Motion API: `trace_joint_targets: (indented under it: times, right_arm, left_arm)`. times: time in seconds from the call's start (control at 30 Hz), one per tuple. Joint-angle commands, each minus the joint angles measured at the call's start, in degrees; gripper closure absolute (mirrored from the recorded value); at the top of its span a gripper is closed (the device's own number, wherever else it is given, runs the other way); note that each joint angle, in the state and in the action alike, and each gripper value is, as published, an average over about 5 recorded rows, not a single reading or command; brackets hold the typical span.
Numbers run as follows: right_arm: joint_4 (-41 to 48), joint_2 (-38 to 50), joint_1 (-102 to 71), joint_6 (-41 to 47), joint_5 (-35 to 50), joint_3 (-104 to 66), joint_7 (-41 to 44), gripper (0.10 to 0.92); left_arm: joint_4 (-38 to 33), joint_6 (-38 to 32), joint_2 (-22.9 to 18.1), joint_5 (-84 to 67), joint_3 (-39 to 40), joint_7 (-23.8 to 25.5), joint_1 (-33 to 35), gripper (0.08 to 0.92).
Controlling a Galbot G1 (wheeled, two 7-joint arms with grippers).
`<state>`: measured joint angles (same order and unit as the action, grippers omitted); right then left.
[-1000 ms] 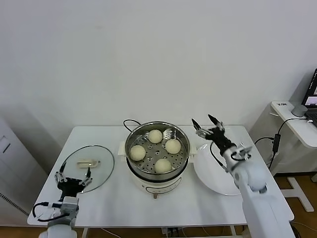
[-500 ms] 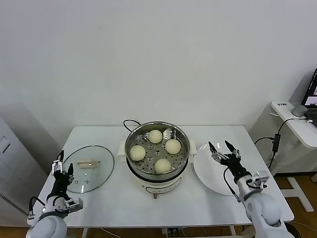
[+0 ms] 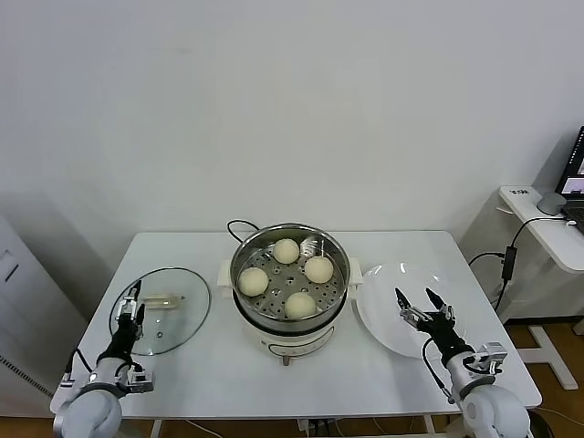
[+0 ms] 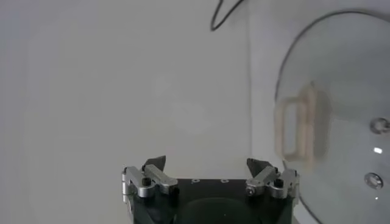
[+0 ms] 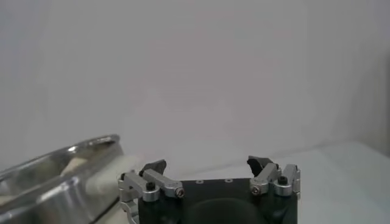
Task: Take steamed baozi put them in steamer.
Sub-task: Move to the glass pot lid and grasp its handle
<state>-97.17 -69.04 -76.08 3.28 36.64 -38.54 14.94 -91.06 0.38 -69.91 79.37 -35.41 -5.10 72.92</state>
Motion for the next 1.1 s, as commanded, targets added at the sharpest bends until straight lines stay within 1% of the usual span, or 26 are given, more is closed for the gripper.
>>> trace_joint_targets:
  times: [0.03,0.2,0.53,0.73,0.97,1.1]
  right_arm:
    - [0.9,0.1,-1.7,-0.2,0.4,-0.5,-0.4,0.203]
    - [1.4,-0.2,-1.2,-0.2,0.1,-0.5,-0.5,0.203]
    - [2.2,-0.4,-0.9,-0.5,-0.3,-0.6,-0.4,0.203]
    - [2.8,-0.6,-1.0,-1.1,-0.8,-0.8,-0.4,0.203]
    - [3.2,-0.5,-1.7,-1.8,-0.8,-0.9,-0.3,0.203]
    - [3.4,-0.5,-1.8,-2.0,-0.8,-0.8,-0.3,0.203]
  left_arm:
    - [6.2,-1.6,1.4,2.3,2.8,-0.3,-2.9,0.177]
    - [8.4,-0.9,0.9,1.9,3.3,-1.2,-5.1,0.177]
    - [12.7,-0.4,0.3,1.4,3.5,-1.4,-8.2,0.177]
    - [13.0,0.3,-0.4,1.4,3.6,-1.1,-9.4,0.177]
    - [12.4,1.0,-0.2,0.9,3.6,-0.6,-9.9,0.177]
    - [13.6,1.1,-0.5,0.8,3.6,-0.7,-10.7,0.177]
